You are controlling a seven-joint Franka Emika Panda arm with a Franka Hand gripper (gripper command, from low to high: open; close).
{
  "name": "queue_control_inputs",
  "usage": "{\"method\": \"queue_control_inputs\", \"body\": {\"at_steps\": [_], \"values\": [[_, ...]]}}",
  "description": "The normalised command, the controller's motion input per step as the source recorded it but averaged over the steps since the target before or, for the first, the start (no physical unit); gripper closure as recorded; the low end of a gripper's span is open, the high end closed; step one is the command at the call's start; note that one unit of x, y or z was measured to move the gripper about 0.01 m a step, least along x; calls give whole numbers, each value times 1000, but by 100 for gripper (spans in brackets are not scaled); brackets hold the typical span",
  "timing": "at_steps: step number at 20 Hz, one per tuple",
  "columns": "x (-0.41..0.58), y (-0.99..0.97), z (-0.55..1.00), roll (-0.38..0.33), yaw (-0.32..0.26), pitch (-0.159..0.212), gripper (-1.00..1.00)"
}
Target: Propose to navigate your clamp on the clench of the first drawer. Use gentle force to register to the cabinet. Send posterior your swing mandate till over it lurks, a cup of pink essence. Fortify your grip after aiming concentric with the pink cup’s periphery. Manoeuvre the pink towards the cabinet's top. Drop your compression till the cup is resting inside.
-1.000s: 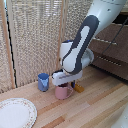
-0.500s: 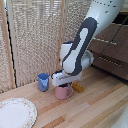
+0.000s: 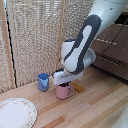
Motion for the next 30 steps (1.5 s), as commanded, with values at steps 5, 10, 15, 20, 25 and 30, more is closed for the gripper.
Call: {"method": "queue_control_inputs", "body": {"at_steps": [5,10,15,20,25,30], "values": [[353,15,771,-20,-213,20,100],[438,45,763,-131,-215,8,100],[504,10,838,-176,-197,12,100],[519,-3,906,-193,-199,20,100],[447,-27,915,-159,-227,32,100],[435,-52,919,-147,-234,41,100]]}}
